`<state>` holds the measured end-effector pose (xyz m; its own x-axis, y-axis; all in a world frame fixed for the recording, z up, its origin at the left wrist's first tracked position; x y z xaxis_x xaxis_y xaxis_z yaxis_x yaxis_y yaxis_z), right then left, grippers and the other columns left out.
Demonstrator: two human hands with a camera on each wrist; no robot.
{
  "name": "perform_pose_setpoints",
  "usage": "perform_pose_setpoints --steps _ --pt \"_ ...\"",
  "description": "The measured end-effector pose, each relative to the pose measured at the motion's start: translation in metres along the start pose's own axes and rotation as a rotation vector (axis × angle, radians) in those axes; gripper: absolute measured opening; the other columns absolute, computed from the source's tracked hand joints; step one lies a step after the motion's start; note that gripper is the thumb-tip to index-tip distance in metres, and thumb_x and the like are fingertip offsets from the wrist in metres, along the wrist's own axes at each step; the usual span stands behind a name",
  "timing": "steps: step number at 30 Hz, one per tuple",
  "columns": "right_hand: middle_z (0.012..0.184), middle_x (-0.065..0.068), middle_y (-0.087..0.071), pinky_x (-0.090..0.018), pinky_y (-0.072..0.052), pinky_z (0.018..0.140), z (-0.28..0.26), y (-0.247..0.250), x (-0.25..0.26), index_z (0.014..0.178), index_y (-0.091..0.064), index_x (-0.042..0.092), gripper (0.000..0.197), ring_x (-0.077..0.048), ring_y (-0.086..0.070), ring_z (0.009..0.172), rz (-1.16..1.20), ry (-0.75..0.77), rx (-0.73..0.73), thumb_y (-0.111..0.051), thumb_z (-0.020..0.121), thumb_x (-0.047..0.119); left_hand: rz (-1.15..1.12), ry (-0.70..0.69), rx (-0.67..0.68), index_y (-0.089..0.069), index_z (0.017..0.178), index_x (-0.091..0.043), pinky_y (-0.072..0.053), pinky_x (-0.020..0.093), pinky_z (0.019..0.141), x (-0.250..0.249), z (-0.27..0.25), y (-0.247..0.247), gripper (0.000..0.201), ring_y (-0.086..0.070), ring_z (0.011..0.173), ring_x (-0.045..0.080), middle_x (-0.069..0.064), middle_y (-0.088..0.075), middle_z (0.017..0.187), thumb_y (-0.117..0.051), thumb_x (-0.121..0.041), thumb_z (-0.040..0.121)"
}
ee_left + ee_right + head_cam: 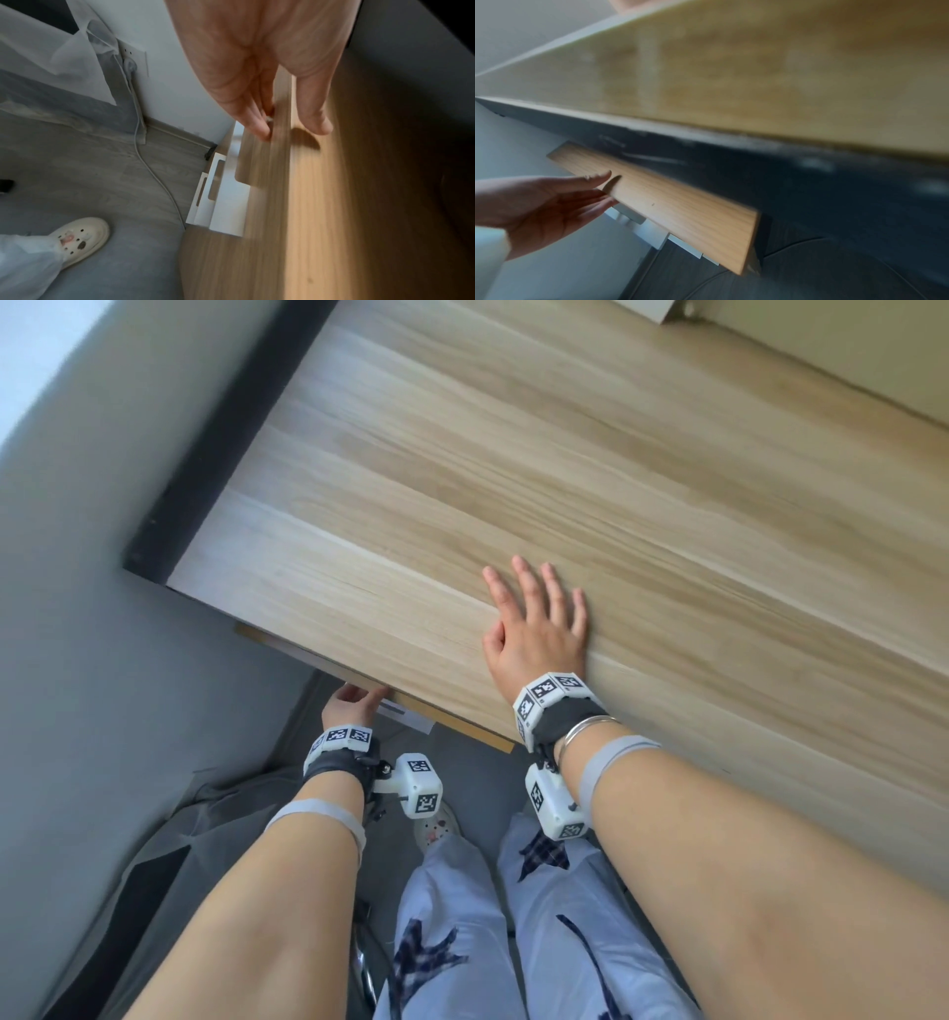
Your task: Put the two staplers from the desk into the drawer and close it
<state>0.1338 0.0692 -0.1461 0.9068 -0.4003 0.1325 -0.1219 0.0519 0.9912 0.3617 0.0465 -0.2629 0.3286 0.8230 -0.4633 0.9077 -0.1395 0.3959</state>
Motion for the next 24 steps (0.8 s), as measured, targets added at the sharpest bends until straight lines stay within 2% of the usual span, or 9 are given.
perform_pose_setpoints --steps 3,7,9,10,11,16,19,22,24 --pt "0.153 0.006 -0.040 -0.052 -0.023 0.114 0.000 0.000 0.000 0.140 -0.040 0.042 0.063 -0.024 -0.036 0.142 0.000 0.000 -0.001 -0.035 0.078 0.033 0.146 0.032 -0.008 -0.060 0.121 0.003 -0.045 0.042 0.102 -0.004 0.004 -0.004 0.045 -0.057 0.120 0.035 0.023 -0.060 0.129 -0.063 -0.020 0.082" --pt "0.151 0.006 -0.042 -0.053 -0.025 0.113 0.000 0.000 0.001 0.139 -0.042 0.041 0.062 -0.024 -0.038 0.141 0.005 0.003 -0.015 -0.038 0.078 0.033 0.189 0.034 0.016 -0.055 0.124 0.008 -0.046 0.044 0.100 -0.002 0.013 -0.006 0.048 -0.059 0.117 0.038 0.026 -0.060 0.128 -0.064 -0.014 0.082" --pt "0.152 0.006 -0.041 -0.053 -0.024 0.114 0.001 0.000 0.001 0.139 -0.041 0.041 0.062 -0.024 -0.037 0.141 0.009 0.003 -0.005 -0.038 0.078 0.033 0.262 0.042 0.027 -0.064 0.097 0.007 -0.049 0.032 0.069 -0.003 0.015 -0.005 0.023 -0.062 0.086 0.030 0.024 -0.065 0.099 -0.060 -0.011 0.083" --pt "0.152 0.007 -0.041 -0.053 -0.024 0.114 0.001 0.000 0.001 0.140 -0.041 0.041 0.062 -0.024 -0.037 0.142 0.010 0.001 0.003 -0.037 0.078 0.033 0.305 0.040 0.029 -0.059 0.076 0.001 -0.040 0.026 0.055 -0.005 0.017 -0.005 0.013 -0.054 0.069 0.027 0.018 -0.060 0.081 -0.056 -0.009 0.084" --pt "0.152 0.007 -0.041 -0.053 -0.024 0.114 0.001 -0.001 0.001 0.140 -0.041 0.042 0.062 -0.024 -0.036 0.142 0.013 -0.002 0.004 -0.037 0.078 0.033 0.325 0.042 0.030 -0.051 0.065 -0.004 -0.031 0.023 0.047 -0.007 0.017 -0.005 0.019 -0.046 0.057 0.025 0.011 -0.052 0.071 -0.053 -0.008 0.084" --pt "0.152 0.006 -0.041 -0.053 -0.025 0.114 0.000 0.001 0.002 0.140 -0.041 0.041 0.062 -0.024 -0.037 0.142 0.008 -0.002 0.023 -0.036 0.078 0.033 0.425 0.030 0.065 -0.039 0.050 -0.011 -0.031 0.024 0.047 -0.011 0.018 0.000 0.036 -0.041 0.049 0.019 0.006 -0.047 0.065 -0.055 -0.012 0.082" --pt "0.153 0.006 -0.040 -0.053 -0.022 0.115 0.000 0.003 0.001 0.140 -0.040 0.041 0.062 -0.024 -0.035 0.143 0.023 -0.008 0.059 -0.034 0.079 0.033 0.343 -0.009 0.073 -0.041 0.054 -0.016 -0.047 0.027 0.067 -0.011 0.022 0.000 0.035 -0.052 0.065 0.022 0.005 -0.052 0.071 -0.061 -0.011 0.083" --pt "0.153 0.006 -0.039 -0.053 -0.021 0.115 -0.003 0.003 0.001 0.141 -0.039 0.041 0.063 -0.024 -0.033 0.143 0.022 0.001 0.068 -0.032 0.079 0.034 0.451 -0.048 0.092 -0.042 0.049 -0.013 -0.036 0.025 0.051 -0.015 0.017 0.003 0.042 -0.043 0.047 0.019 0.004 -0.045 0.051 -0.065 -0.028 0.081" --pt "0.154 0.006 -0.037 -0.053 -0.020 0.115 -0.001 0.006 0.001 0.141 -0.038 0.041 0.062 -0.023 -0.032 0.144 0.038 -0.008 0.071 -0.035 0.079 0.033 0.501 -0.052 0.120 -0.045 0.052 -0.011 -0.031 0.026 0.049 -0.018 0.012 0.007 0.042 -0.041 0.044 0.018 0.006 -0.046 0.050 -0.065 -0.033 0.081"
Point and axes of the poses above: each hand's wrist, its own z-axis towards the middle knuckle, its own y-axis out of the back of the hand, x = y × z, the point moved 5 cm from there along z, towards the middle knuckle
